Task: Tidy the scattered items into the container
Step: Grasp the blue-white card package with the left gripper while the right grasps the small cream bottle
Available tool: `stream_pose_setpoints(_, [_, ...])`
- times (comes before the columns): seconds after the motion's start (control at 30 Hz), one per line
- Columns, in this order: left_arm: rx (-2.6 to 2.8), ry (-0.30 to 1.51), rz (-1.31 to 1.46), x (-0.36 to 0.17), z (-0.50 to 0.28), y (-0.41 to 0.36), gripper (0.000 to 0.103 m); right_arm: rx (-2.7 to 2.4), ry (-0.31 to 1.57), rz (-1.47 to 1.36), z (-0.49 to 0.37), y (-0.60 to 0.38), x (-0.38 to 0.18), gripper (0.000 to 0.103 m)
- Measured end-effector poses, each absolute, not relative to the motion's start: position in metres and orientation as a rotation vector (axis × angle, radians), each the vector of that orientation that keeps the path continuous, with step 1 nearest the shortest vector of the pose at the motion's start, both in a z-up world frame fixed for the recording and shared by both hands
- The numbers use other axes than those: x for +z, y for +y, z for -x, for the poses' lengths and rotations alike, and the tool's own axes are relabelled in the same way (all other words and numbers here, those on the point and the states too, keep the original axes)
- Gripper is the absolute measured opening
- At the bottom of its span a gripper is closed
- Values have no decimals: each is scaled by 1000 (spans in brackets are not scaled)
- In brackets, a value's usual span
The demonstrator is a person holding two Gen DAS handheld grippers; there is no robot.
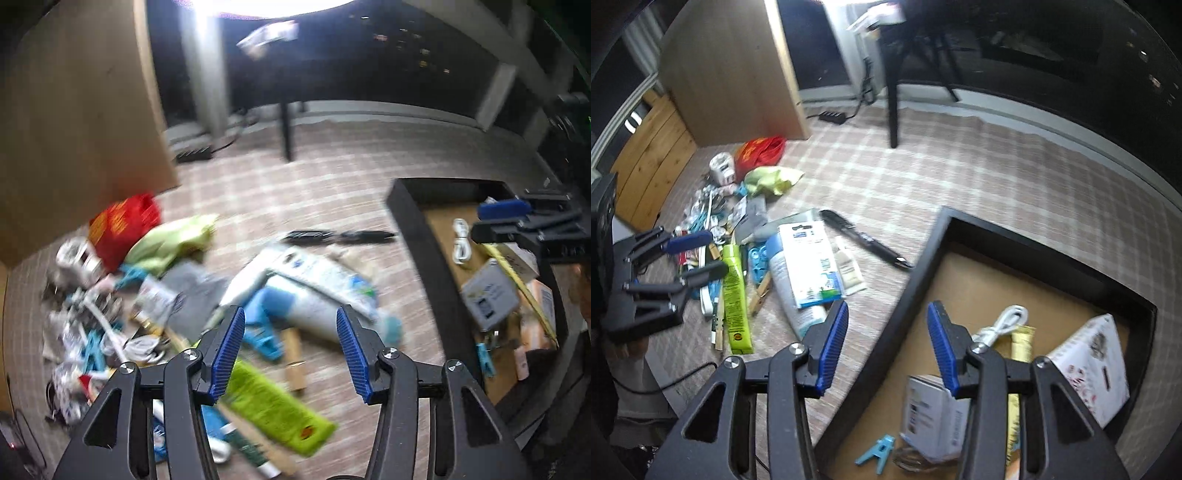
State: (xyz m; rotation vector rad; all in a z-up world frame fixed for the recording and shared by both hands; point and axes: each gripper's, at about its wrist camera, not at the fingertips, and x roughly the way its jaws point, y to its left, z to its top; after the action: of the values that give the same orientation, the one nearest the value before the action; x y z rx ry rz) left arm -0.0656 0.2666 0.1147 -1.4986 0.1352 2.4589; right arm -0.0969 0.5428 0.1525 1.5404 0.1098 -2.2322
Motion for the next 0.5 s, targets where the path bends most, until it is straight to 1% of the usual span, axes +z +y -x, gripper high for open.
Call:
stream_pose_setpoints(0.17, [2433,-67,1606,101,75,234,46,-2150,140,-1567,108,510,133,39])
stream_pose_setpoints(0.5, [2355,-107,1643,80,93,266,46,-2056,236,-1609,129,471,99,39])
